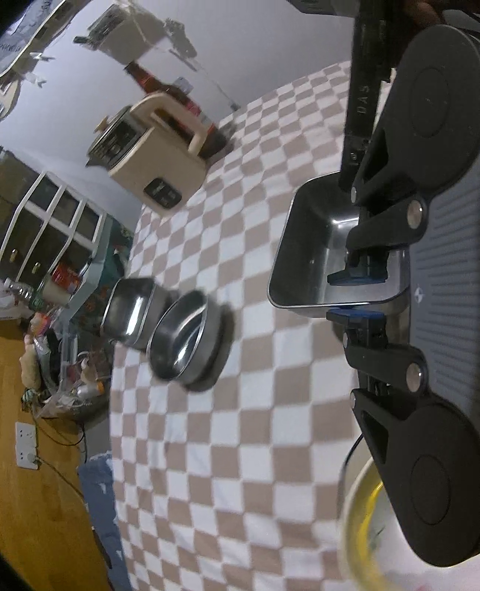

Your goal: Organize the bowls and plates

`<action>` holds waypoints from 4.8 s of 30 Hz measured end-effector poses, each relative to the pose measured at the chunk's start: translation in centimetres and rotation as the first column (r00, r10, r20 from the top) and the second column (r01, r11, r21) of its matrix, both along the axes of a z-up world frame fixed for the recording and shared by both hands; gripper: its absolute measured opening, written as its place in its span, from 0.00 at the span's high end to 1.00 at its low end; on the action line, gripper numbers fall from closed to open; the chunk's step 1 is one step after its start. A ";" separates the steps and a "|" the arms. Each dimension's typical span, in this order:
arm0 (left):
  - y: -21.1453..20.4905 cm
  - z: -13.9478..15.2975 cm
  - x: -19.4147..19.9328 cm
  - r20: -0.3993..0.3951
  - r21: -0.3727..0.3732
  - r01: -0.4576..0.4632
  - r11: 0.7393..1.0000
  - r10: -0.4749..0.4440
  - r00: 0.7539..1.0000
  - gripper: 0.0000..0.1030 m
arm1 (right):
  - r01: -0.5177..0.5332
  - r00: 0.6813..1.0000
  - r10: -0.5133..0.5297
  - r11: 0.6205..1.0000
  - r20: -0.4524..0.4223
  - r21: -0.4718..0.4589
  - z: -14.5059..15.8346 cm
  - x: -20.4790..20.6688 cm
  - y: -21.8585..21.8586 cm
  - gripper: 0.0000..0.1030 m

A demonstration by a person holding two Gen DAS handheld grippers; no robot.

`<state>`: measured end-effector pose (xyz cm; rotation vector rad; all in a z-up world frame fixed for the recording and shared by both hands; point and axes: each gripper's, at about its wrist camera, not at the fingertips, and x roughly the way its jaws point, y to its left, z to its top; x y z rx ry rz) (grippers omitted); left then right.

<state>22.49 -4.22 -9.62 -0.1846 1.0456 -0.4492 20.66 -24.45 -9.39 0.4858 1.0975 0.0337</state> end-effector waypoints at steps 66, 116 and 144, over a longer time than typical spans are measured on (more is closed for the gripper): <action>-2.8 1.7 1.3 0.094 0.106 -0.032 0.994 0.022 0.995 0.00 | -0.055 0.993 0.065 0.994 0.102 -0.098 4.1 0.3 -7.4 0.01; -8.4 -3.3 24.9 -0.056 -0.157 -0.045 0.987 0.036 0.998 0.34 | -0.541 0.787 0.614 0.730 0.054 -0.417 -3.7 40.1 0.6 0.66; -5.7 -4.3 28.4 -0.001 -0.011 -0.192 0.981 0.192 0.981 0.93 | -0.321 0.929 0.359 0.905 0.095 -0.278 -2.5 31.8 -6.1 0.96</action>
